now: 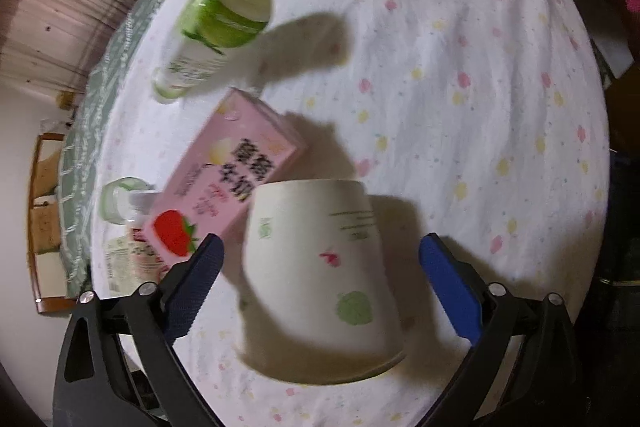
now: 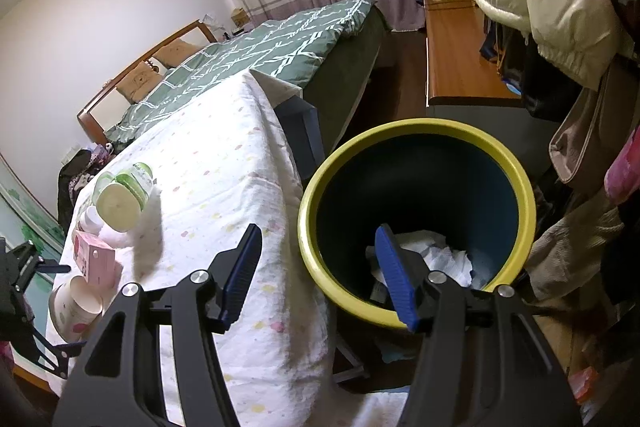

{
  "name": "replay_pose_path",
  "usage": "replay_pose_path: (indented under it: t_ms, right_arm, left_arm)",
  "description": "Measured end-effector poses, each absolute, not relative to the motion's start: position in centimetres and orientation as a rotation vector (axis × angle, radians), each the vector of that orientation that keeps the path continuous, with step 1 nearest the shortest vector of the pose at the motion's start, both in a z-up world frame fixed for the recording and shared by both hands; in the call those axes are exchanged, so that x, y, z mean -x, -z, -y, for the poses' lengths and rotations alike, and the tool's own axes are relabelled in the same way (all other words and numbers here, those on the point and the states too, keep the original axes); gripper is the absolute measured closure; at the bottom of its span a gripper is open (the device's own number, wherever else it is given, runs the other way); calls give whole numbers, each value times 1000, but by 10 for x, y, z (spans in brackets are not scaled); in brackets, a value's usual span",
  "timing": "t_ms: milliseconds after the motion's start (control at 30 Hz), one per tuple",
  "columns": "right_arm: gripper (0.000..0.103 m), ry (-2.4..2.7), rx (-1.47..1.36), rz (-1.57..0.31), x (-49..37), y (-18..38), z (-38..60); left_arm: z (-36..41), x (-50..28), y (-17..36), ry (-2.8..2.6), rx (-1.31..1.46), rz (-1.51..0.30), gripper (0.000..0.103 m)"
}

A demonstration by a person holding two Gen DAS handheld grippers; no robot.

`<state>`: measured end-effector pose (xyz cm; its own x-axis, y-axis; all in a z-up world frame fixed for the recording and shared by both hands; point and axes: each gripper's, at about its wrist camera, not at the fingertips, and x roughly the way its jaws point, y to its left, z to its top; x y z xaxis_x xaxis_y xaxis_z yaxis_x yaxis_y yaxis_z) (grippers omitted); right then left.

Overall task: Collect trash
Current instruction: 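Grasp the white paper cup with the left gripper and lift it, then carry the paper cup over the bin and open the left gripper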

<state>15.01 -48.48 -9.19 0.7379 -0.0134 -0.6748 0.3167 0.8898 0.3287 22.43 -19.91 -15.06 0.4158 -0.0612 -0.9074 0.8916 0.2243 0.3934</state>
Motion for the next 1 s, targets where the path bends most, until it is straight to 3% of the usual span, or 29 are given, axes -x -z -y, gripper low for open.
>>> replay_pose_path:
  t_ms: [67,233,633,1000]
  right_arm:
    - [46,184,-451,-721,-149,92,486]
    - [46,175,-462,-710,-143,92,491]
    - [46,161,-479,-688,-129,90,497]
    - [47,183,-412,-678,-104,79,502]
  left_arm:
    - [200,-228,150,814,-1135,-947,15]
    - [196,-237,148,844,-1052,-1036,37]
    - [185,-227,101,914,-897,-1007,41]
    - [282,-210,68,1004,-939,-904,41]
